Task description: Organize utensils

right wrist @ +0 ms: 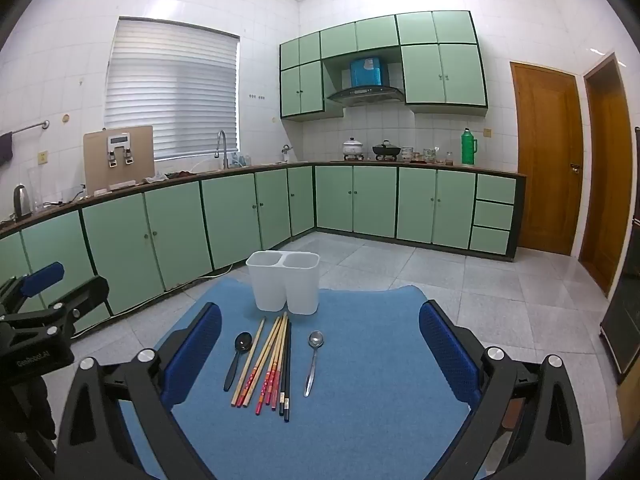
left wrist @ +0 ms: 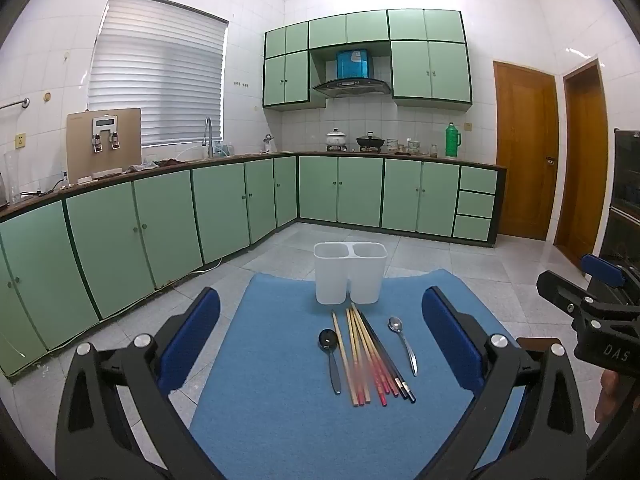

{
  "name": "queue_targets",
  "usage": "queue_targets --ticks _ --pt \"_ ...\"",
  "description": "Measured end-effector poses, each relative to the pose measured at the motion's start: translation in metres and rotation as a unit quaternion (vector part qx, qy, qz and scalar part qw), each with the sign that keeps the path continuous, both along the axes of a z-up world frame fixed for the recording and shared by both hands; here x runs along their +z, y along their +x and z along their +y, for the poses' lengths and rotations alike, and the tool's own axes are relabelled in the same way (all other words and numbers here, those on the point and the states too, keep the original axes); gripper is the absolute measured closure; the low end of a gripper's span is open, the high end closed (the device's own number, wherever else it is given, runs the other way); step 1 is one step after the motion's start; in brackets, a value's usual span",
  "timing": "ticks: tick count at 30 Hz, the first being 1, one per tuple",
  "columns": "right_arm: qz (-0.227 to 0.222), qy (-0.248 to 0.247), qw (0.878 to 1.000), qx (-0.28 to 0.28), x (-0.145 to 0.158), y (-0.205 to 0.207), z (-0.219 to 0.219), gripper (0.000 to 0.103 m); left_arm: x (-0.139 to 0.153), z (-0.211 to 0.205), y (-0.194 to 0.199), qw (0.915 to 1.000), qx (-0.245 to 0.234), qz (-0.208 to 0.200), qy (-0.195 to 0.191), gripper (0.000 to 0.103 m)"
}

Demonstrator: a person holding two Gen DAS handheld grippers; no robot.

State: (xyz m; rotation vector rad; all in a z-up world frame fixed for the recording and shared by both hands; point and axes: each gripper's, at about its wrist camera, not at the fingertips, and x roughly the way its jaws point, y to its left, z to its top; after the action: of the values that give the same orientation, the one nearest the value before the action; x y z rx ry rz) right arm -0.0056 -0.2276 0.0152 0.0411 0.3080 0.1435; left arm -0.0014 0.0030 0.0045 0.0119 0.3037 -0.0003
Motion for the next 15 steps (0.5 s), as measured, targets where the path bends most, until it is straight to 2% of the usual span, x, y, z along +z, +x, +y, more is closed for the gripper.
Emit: queue_targets --ticks 15 --pt "0.000 0.000 1.000 0.000 -0.0019 -0.0001 0.0004 0.006 0.0070 0.0044 -0.0044 1.0000 0.001 0.000 0.000 0.005"
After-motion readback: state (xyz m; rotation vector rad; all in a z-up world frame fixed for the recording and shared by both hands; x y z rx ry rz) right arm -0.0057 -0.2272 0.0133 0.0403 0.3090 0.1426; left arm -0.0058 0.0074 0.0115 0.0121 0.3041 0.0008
